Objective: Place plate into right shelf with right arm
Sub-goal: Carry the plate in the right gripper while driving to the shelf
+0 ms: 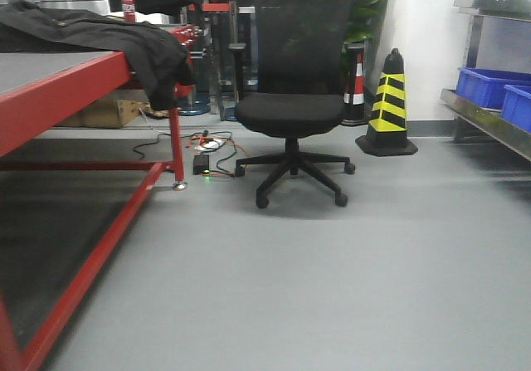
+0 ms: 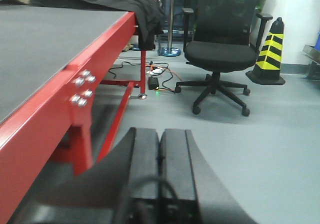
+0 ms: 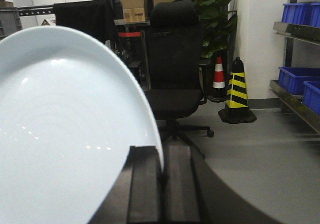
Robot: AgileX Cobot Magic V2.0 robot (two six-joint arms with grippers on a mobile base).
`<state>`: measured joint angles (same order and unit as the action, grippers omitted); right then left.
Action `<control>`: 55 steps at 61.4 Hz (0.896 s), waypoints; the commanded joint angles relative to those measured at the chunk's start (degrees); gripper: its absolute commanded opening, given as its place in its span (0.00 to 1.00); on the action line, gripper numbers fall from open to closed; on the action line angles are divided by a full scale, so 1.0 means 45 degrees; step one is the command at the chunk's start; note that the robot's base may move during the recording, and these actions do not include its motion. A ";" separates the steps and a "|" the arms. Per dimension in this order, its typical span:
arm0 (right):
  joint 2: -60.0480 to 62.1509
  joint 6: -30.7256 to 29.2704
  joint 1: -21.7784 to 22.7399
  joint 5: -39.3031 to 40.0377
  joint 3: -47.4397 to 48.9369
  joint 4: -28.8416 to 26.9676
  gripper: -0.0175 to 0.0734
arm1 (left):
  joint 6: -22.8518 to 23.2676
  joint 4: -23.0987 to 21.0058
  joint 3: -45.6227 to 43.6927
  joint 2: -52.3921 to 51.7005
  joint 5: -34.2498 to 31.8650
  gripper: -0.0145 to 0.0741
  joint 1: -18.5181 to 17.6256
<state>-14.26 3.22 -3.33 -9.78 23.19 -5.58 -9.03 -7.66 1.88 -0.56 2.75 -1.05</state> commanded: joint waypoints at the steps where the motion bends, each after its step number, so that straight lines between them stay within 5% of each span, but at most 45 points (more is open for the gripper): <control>1: -0.0115 -0.0084 0.0037 0.1170 0.0382 0.0004 0.25 | 0.0090 -0.0104 0.0131 -0.0130 -0.1147 0.02 -0.0026; 55: -0.0115 -0.0084 0.0037 0.1170 0.0382 0.0004 0.25 | 0.0090 -0.0104 0.0131 -0.0130 -0.1147 0.02 -0.0026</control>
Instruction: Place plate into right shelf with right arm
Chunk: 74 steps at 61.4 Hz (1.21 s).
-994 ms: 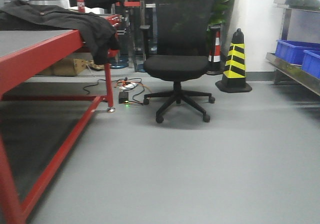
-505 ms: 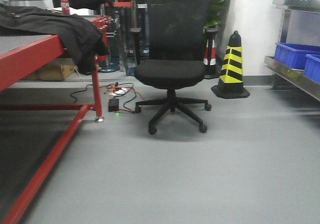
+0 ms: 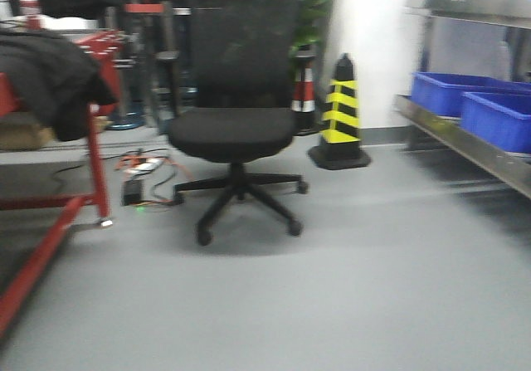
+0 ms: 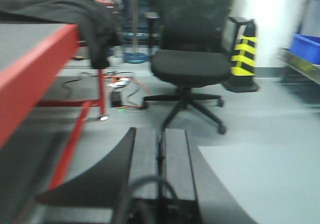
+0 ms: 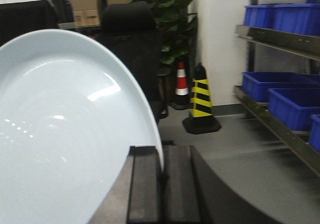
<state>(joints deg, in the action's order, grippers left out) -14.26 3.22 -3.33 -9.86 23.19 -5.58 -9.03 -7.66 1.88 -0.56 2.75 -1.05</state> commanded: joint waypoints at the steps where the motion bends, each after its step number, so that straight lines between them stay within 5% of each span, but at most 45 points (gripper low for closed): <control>1: -0.0115 -0.0084 0.0037 0.1189 0.0382 0.0004 0.25 | 0.0090 -0.0104 0.0131 -0.0130 -0.1147 0.02 -0.0026; 74: -0.0115 -0.0084 0.0037 0.1189 0.0382 0.0004 0.25 | 0.0090 -0.0104 0.0131 -0.0130 -0.1147 0.02 -0.0026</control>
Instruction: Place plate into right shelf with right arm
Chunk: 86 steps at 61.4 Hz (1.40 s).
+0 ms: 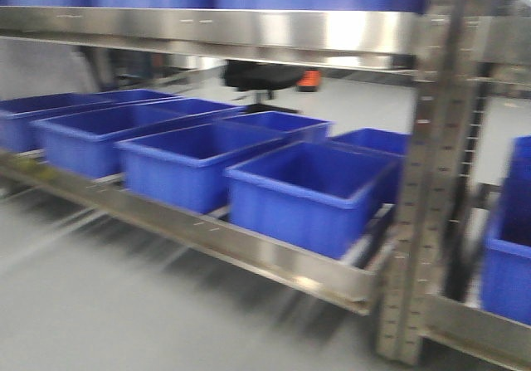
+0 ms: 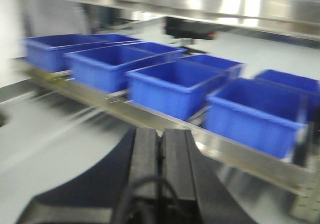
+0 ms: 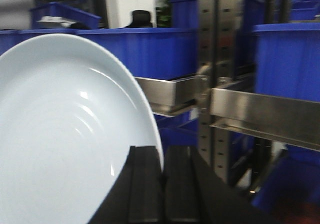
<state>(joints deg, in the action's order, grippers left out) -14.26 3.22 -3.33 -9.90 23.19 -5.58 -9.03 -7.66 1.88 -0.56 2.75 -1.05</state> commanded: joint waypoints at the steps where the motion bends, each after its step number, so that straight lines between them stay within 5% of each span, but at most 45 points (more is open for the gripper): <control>1: -0.0115 -0.0084 0.0037 0.1197 0.0382 0.0004 0.25 | 0.0090 -0.0104 0.0131 -0.0130 -0.1147 0.02 -0.0026; 86: -0.0115 -0.0084 0.0037 0.1197 0.0382 0.0004 0.25 | 0.0090 -0.0104 0.0131 -0.0130 -0.1147 0.02 -0.0026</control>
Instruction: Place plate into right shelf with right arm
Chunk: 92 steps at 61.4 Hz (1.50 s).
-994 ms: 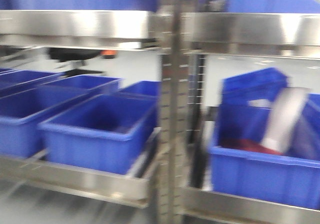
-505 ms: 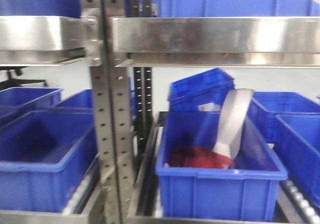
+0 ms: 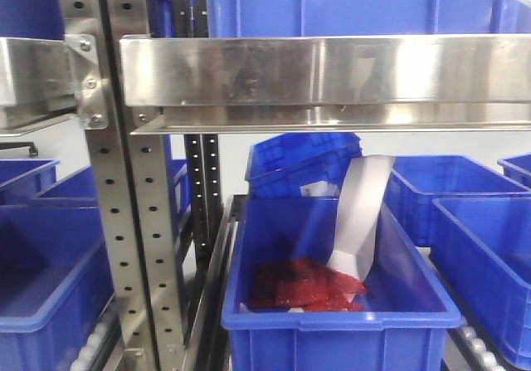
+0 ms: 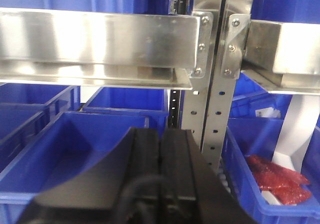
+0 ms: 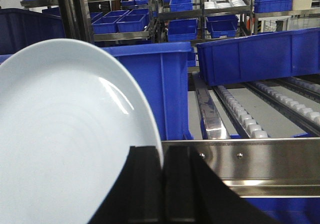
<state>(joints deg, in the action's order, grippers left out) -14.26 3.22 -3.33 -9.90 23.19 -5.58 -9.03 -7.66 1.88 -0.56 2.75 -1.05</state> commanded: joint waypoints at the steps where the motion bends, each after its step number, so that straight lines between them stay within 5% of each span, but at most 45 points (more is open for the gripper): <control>1: -0.0115 -0.0084 0.0037 0.1197 0.0382 0.0004 0.25 | 0.0090 -0.0104 0.0131 -0.0130 -0.1147 0.02 -0.0026; 92: -0.0528 -0.0031 0.0026 0.1760 0.1102 -0.0024 0.25 | 0.0090 -0.0104 0.0131 -0.0130 -0.1147 0.02 -0.0026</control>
<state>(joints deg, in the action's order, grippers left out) -14.78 3.22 -3.33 -8.77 24.25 -5.58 -9.03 -7.66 1.88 -0.56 2.75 -1.05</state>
